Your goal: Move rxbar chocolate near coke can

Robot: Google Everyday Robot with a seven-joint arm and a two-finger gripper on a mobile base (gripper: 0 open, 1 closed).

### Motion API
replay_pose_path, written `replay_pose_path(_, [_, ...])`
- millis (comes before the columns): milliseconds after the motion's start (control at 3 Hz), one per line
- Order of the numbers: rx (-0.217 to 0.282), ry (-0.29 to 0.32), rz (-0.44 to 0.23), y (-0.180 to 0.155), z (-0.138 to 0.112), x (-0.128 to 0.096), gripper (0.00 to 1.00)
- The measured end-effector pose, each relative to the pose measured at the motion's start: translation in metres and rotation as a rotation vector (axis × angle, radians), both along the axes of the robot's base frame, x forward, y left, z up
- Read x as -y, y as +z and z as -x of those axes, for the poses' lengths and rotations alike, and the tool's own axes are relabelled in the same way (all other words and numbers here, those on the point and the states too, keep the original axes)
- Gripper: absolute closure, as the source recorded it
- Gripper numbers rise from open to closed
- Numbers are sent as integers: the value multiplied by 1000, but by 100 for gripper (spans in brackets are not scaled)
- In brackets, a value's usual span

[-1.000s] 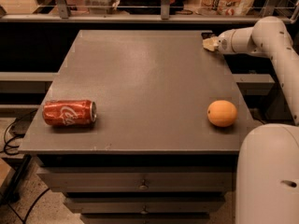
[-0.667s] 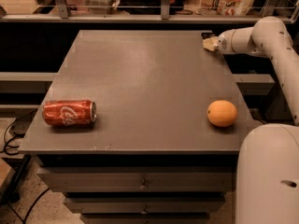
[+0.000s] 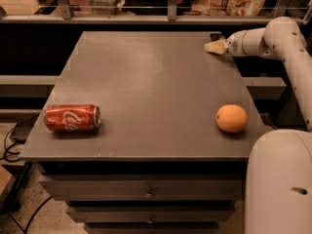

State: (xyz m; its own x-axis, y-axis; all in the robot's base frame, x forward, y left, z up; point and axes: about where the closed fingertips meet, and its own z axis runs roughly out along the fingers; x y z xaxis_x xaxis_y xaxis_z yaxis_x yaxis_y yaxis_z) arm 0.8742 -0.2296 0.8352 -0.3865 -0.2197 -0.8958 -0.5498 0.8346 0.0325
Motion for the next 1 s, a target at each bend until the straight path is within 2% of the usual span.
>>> replay_pose_path(667, [17, -10, 11, 0, -4, -1, 0])
replay_pose_path(1000, [68, -32, 25, 11, -6, -2, 0])
